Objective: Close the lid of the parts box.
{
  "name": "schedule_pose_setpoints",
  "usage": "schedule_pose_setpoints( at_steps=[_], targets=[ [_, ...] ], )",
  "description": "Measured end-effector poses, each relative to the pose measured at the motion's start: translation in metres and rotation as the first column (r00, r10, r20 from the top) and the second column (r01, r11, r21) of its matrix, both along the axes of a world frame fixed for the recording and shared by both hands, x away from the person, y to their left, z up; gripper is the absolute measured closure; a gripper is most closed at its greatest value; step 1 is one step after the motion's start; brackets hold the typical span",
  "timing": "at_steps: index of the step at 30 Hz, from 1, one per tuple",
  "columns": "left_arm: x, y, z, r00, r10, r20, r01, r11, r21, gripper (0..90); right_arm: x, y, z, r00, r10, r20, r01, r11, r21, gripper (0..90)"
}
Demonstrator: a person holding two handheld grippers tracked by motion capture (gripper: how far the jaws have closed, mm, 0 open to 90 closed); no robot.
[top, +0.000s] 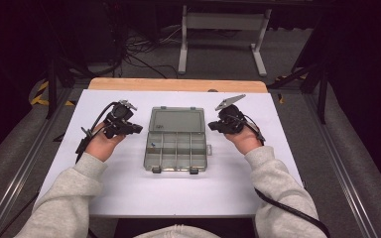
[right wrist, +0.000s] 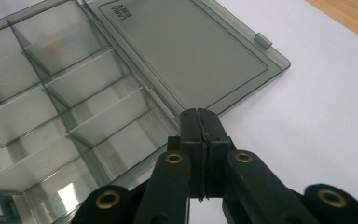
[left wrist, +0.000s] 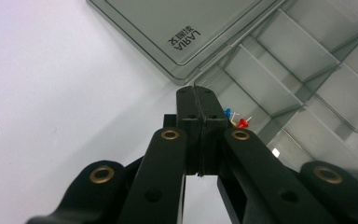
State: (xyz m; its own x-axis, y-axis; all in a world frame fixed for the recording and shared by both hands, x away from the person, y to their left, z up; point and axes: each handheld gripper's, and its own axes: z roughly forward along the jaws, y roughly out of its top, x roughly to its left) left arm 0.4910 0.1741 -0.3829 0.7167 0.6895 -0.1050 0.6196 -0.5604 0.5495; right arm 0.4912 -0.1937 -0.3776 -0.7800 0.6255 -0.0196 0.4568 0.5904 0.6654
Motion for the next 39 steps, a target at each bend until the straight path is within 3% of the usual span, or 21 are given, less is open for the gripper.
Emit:
schedule_pose_setpoints(
  at_steps=[4,13,25,39],
  targets=[
    [0.004,-0.001,-0.003,1.0000,0.006,-0.006,-0.006,0.9999,0.015,89.8,0.007,0.002,-0.001,0.9999,-0.004,-0.011,0.004,1.000,-0.012,89.7],
    [0.018,0.003,-0.013,0.9983,0.037,-0.046,-0.037,0.9992,-0.014,89.8,0.023,0.003,-0.008,0.9985,-0.008,-0.055,0.008,1.000,-0.017,89.4],
    [0.034,0.001,-0.028,0.9951,0.060,-0.078,-0.062,0.9980,-0.014,89.8,0.038,0.002,-0.018,0.9973,-0.018,-0.071,0.014,0.999,-0.048,87.7],
    [0.042,-0.003,-0.043,0.9932,0.076,-0.089,-0.074,0.9971,0.018,89.9,0.052,0.001,-0.036,0.9929,-0.028,-0.115,0.019,0.997,-0.081,88.6]
  ],
)
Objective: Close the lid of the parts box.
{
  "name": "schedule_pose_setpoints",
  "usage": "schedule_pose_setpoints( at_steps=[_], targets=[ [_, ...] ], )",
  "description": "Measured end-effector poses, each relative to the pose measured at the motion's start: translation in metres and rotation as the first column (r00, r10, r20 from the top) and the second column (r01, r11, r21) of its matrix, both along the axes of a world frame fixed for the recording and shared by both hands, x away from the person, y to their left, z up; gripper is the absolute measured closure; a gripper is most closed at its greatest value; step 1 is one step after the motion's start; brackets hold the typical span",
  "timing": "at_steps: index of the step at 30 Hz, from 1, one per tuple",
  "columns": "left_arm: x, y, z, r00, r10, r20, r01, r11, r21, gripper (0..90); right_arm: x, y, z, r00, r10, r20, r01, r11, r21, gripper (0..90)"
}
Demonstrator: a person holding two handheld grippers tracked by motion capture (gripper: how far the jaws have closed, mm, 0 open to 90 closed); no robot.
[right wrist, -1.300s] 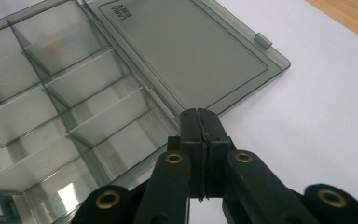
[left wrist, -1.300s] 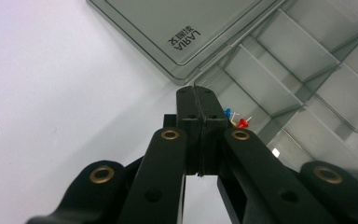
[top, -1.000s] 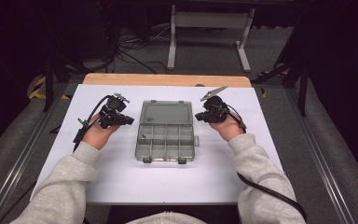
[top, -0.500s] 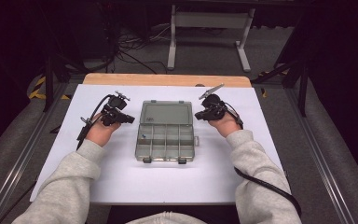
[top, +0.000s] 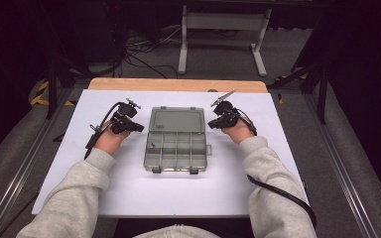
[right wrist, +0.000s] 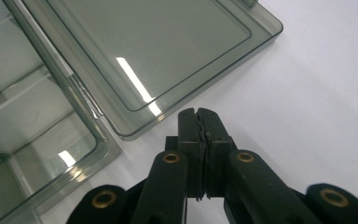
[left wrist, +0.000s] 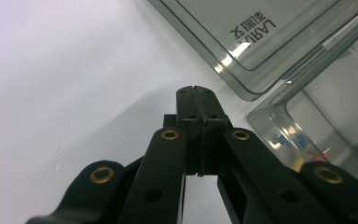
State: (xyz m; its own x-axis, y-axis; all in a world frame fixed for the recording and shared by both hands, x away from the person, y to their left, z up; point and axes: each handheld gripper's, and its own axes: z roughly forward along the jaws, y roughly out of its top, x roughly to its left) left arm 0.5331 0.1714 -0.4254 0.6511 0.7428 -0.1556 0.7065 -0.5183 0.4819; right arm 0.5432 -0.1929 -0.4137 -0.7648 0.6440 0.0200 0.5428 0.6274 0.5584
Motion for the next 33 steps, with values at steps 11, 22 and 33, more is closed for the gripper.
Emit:
schedule_pose_setpoints(
  at_steps=[11,22,33],
  targets=[
    [0.006,-0.002,-0.009,0.9999,-0.002,-0.011,0.002,1.0000,0.001,89.8,0.007,0.001,-0.013,0.9997,-0.005,-0.025,0.004,1.000,-0.003,88.6],
    [0.008,-0.003,-0.013,0.9998,-0.011,-0.015,0.011,0.9999,-0.012,89.8,0.010,0.006,-0.019,0.9995,0.003,-0.033,-0.003,1.000,-0.009,88.7],
    [0.009,-0.006,-0.014,0.9994,-0.031,-0.013,0.030,0.9991,-0.028,89.7,0.011,0.008,-0.019,0.9993,0.008,-0.035,-0.009,1.000,-0.015,88.8]
  ],
)
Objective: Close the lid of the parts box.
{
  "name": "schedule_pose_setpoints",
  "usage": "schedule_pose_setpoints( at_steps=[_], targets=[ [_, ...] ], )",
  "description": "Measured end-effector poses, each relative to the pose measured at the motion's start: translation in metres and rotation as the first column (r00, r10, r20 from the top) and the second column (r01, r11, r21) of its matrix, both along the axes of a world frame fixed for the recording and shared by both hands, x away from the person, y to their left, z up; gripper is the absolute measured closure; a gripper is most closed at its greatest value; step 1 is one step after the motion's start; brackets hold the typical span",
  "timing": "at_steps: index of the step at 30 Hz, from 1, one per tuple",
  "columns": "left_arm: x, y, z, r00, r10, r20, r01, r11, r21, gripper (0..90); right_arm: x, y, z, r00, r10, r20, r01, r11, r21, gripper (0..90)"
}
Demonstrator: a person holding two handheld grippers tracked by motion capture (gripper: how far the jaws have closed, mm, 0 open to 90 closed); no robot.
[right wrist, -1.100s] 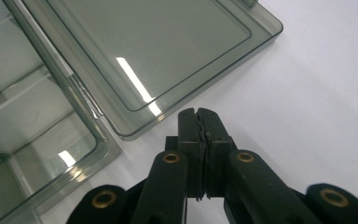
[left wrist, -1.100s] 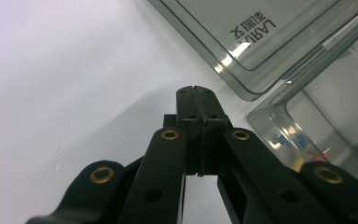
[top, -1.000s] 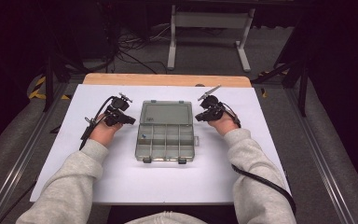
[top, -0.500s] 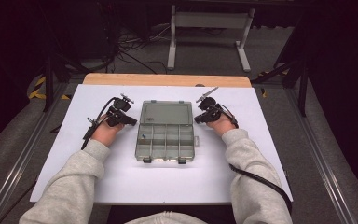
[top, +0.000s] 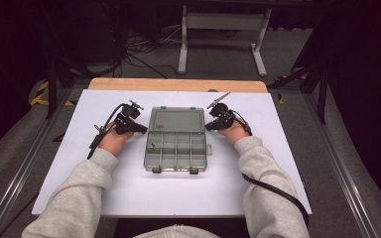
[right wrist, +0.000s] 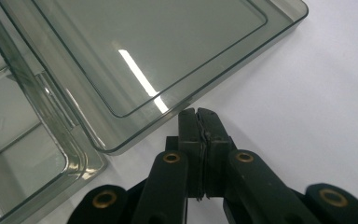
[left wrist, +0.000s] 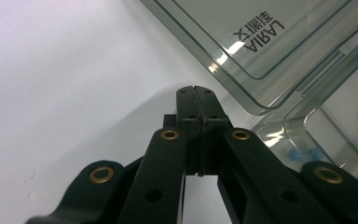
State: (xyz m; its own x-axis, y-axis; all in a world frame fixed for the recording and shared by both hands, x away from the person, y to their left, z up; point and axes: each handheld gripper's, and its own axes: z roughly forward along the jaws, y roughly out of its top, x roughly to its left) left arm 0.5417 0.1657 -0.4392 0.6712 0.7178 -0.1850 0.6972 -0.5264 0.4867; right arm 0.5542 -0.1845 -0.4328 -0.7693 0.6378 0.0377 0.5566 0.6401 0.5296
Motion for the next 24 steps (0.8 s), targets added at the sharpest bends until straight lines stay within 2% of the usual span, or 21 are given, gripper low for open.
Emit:
schedule_pose_setpoints(
  at_steps=[24],
  targets=[
    [0.0025,-0.0020,-0.0019,1.0000,0.002,-0.005,-0.002,0.9995,-0.030,89.8,0.0021,-0.0003,-0.0007,1.0000,-0.001,-0.007,0.002,1.000,0.010,89.4]
  ],
)
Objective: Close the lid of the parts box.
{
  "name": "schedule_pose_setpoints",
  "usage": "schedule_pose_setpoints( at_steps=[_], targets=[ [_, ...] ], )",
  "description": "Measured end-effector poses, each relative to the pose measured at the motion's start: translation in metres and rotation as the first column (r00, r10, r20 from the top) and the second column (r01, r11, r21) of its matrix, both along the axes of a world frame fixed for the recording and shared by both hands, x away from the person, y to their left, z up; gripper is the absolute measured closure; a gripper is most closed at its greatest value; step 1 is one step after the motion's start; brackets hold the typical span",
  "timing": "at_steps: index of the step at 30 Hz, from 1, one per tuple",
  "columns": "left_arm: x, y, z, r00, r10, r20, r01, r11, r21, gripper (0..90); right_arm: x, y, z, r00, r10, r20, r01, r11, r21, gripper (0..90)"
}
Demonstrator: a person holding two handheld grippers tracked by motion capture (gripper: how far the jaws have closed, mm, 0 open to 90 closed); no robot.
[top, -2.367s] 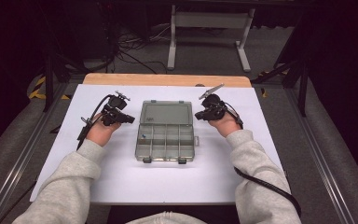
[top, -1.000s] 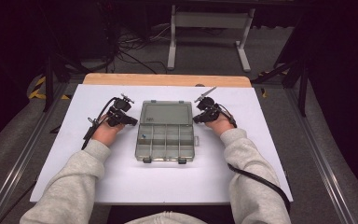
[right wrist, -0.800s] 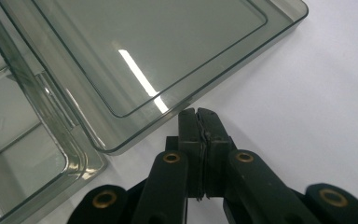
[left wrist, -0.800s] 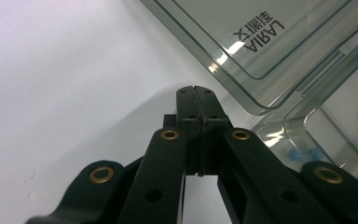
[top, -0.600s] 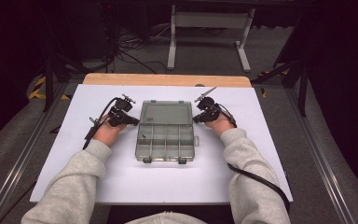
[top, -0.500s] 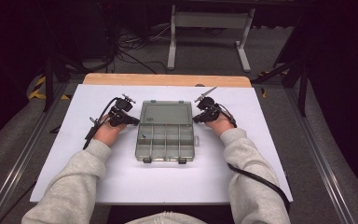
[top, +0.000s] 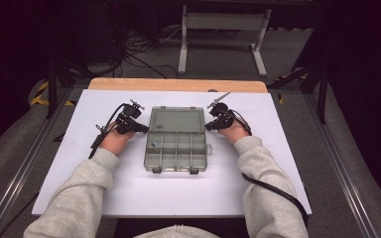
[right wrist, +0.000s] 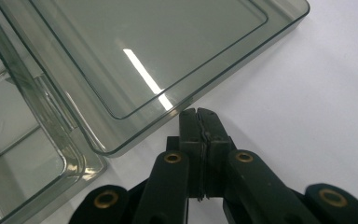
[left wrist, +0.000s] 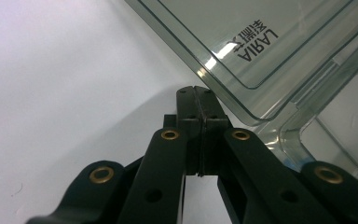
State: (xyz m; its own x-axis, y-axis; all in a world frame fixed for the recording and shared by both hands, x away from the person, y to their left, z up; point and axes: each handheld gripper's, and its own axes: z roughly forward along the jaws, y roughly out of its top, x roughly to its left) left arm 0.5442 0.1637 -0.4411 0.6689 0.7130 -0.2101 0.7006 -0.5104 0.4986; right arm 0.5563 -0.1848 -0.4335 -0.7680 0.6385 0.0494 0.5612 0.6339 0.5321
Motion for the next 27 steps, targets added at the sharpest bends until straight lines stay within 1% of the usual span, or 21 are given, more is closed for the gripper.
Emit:
schedule_pose_setpoints(
  at_steps=[4,11,17,20,27],
  targets=[
    [0.0008,-0.0005,-0.0008,1.0000,0.004,0.003,-0.004,1.0000,-0.008,89.8,0.0006,0.0009,-0.0001,1.0000,-0.003,0.001,0.003,1.000,0.000,89.5],
    [0.0016,-0.0019,-0.0007,1.0000,0.003,0.009,-0.003,1.0000,-0.004,89.8,0.0025,0.0027,-0.0004,1.0000,-0.001,0.008,0.001,1.000,0.002,89.4],
    [0.0043,-0.0054,0.0013,1.0000,0.008,-0.004,-0.008,0.9998,0.018,89.7,0.0036,0.0039,-0.0009,0.9999,-0.002,0.015,0.001,1.000,0.005,89.7],
    [0.0049,-0.0047,0.0007,0.9999,0.011,-0.008,-0.011,0.9999,0.006,89.7,0.0039,0.0042,-0.0011,0.9998,-0.003,0.017,0.003,1.000,0.008,89.6],
    [0.0046,-0.0055,0.0009,0.9999,0.016,-0.003,-0.016,0.9998,0.008,89.7,0.0040,0.0051,-0.0013,0.9995,-0.003,0.030,0.003,1.000,0.011,89.6]
  ],
)
